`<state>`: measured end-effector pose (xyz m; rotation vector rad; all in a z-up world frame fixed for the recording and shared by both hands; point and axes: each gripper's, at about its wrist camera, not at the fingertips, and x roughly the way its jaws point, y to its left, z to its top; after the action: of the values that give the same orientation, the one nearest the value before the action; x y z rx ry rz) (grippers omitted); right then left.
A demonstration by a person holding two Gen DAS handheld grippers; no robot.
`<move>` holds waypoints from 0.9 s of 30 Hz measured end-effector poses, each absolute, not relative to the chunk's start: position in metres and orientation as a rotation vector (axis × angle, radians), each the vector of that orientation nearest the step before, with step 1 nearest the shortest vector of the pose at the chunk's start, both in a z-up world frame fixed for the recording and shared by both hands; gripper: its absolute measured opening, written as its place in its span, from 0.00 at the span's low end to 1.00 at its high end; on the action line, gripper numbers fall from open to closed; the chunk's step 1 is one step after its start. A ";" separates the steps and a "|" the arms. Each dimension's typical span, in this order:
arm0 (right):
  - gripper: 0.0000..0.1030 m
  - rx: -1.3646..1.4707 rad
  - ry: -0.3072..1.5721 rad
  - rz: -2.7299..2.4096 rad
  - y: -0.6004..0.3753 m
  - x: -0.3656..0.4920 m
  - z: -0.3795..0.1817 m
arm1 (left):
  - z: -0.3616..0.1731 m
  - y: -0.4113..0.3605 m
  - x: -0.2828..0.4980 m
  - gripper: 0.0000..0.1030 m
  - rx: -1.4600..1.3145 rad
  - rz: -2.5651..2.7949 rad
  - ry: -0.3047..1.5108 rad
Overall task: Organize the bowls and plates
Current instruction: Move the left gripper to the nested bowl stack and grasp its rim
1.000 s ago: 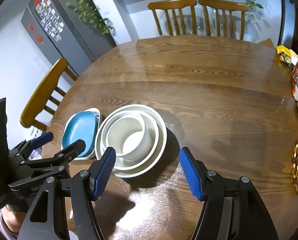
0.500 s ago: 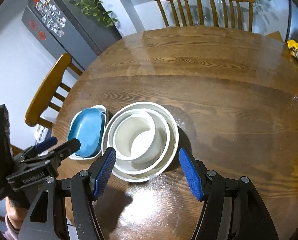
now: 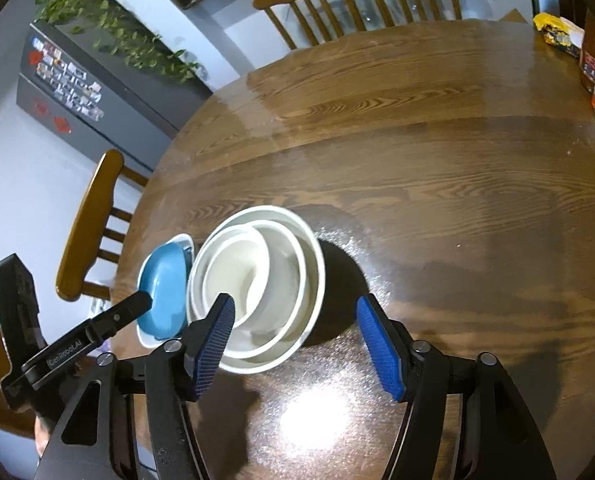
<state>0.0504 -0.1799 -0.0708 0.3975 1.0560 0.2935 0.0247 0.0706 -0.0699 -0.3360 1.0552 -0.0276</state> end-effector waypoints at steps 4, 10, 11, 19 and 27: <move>0.52 0.411 1.069 0.283 -0.182 0.056 -0.078 | -0.074 0.071 0.030 0.51 -0.339 -0.045 1.073; 0.44 0.420 1.081 0.270 -0.187 0.062 -0.085 | -0.078 0.070 0.037 0.51 -0.330 -0.058 1.089; 0.42 0.418 1.081 0.270 -0.187 0.062 -0.085 | -0.077 0.070 0.039 0.51 -0.325 -0.058 1.089; 0.36 0.412 1.102 0.277 -0.185 0.067 -0.092 | -0.086 0.064 0.049 0.38 -0.307 -0.066 1.121; 0.34 0.455 1.127 0.289 -0.190 0.070 -0.101 | -0.091 0.067 0.054 0.38 -0.349 -0.088 1.157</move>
<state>0.0701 -0.1899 -0.1006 0.4552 1.1266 0.2887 0.0540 0.0674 -0.0909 -0.3486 1.1567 -0.0876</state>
